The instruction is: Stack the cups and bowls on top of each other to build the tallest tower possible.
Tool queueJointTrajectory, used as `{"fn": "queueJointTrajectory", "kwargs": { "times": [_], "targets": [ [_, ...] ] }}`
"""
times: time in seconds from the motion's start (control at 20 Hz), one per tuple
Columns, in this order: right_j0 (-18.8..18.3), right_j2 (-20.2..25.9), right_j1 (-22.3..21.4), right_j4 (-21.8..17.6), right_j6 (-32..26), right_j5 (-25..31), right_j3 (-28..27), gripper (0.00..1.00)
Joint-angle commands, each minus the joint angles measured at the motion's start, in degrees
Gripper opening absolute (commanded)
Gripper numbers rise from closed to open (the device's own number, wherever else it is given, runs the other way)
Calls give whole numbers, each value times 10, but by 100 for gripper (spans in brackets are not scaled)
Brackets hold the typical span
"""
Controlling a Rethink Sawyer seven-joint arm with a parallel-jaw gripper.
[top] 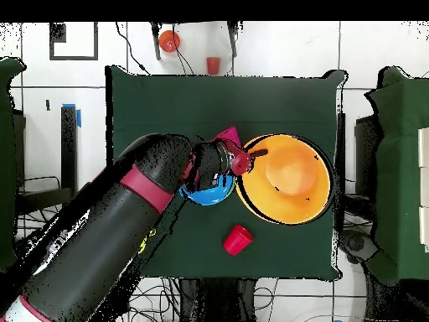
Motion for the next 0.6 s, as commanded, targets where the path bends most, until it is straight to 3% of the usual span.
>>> {"fn": "queueJointTrajectory", "kwargs": {
  "times": [0.05,0.6],
  "targets": [
    [0,38,24,17,125,-12,3,0],
    [4,22,41,28,145,-11,-3,0]
  ]
}}
